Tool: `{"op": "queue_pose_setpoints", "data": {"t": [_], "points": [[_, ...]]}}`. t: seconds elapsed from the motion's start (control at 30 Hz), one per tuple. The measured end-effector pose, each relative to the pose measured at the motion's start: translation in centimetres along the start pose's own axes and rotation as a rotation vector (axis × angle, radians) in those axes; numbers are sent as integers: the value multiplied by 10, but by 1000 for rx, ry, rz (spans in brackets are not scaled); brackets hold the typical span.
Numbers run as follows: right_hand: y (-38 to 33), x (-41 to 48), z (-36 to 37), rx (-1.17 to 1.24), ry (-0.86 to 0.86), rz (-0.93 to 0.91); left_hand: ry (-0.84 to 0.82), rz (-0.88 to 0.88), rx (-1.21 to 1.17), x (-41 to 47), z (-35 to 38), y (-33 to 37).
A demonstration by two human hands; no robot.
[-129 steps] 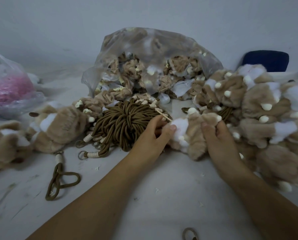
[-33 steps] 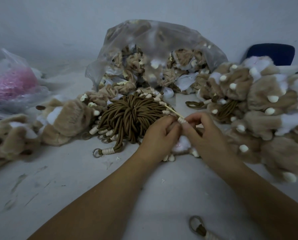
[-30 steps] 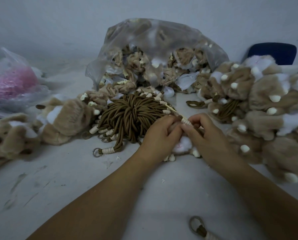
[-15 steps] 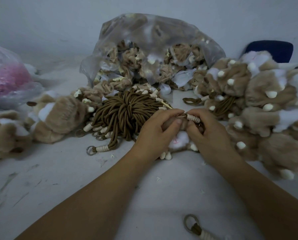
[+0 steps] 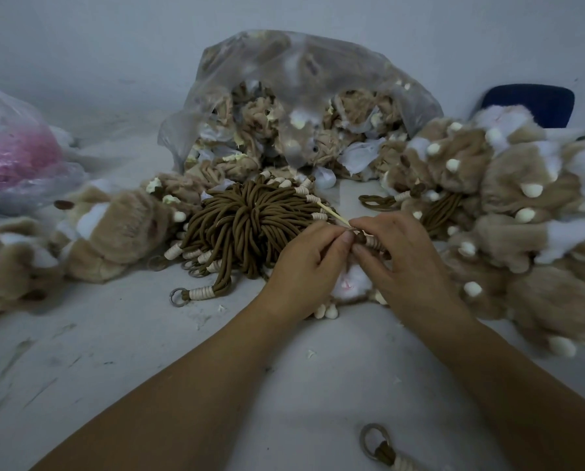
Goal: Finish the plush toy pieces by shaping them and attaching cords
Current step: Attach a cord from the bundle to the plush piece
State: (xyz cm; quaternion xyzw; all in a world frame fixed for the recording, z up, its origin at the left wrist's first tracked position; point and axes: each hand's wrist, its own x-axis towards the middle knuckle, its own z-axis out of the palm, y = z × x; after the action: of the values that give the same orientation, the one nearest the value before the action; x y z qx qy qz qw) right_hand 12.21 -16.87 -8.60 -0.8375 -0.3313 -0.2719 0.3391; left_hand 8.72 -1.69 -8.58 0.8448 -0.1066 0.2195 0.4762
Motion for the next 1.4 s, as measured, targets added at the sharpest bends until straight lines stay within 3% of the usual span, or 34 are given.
{"op": "queue_pose_setpoints", "data": {"t": [0.33, 0.47, 0.6, 0.7, 0.93, 1.1, 1.4], "points": [[0, 1, 2, -64, 17, -24, 5, 19, -50, 1, -1, 0], [-1, 3, -3, -43, 58, -23, 86, 73, -4, 2, 0, -1], [-4, 4, -3, -8, 68, -28, 281, 257, 226, 4, 3, -1], [-2, 3, -3, -22, 80, -29, 320, 332, 357, 5, 6, -1], [1, 5, 0, -34, 60, -17, 208, 216, 186, 4, 6, 0], [0, 3, 7, -51, -57, 58, 136, -93, -220, 3, 2, 3], [-1, 4, 6, -60, -28, 78, 47, -197, -367, 2, 2, 2]]}}
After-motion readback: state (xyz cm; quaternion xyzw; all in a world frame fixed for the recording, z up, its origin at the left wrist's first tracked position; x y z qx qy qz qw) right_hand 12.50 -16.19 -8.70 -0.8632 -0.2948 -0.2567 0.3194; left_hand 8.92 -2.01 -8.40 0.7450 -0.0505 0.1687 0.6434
